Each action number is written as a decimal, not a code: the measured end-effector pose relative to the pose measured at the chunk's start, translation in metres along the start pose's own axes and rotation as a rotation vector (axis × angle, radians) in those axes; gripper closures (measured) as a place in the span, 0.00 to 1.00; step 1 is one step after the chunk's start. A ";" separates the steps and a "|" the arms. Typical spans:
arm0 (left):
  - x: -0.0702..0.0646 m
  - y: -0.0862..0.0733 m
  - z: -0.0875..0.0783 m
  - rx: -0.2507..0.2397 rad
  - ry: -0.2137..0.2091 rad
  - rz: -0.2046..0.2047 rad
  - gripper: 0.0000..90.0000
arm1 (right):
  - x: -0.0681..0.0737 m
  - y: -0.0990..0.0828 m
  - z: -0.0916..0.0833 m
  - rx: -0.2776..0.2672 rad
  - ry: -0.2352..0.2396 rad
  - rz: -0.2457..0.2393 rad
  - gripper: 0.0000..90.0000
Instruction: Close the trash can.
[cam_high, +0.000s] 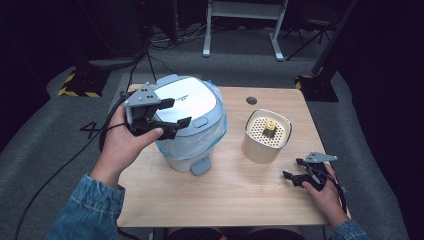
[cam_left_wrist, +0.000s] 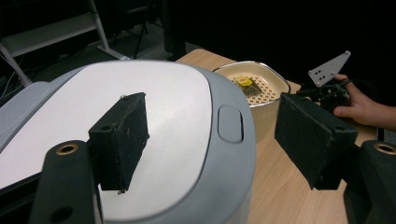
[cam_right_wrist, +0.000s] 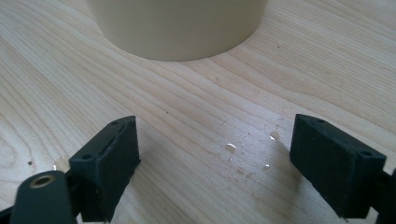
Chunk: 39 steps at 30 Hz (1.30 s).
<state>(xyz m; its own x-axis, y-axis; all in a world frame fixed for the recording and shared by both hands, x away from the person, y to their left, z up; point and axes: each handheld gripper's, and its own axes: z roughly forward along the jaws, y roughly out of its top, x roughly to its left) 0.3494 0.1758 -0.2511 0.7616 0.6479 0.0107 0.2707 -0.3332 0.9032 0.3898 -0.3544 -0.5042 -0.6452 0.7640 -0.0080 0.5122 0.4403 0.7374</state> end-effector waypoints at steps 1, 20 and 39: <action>-0.001 -0.004 -0.005 0.000 0.004 0.005 0.28 | 0.000 0.000 0.000 0.000 0.000 0.000 0.18; 0.008 -0.082 -0.056 -0.002 0.148 -0.080 0.26 | 0.000 0.000 0.000 0.000 -0.002 0.003 0.18; 0.019 -0.181 -0.030 0.121 0.228 -0.167 0.25 | 0.001 0.000 0.000 -0.001 -0.006 0.007 0.18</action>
<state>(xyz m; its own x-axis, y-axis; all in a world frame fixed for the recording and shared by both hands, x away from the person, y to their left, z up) 0.2974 0.2694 -0.4018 0.5527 0.8330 -0.0248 0.4596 -0.2798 0.8429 0.3887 -0.3539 -0.5043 -0.6380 0.7700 -0.0065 0.5163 0.4340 0.7383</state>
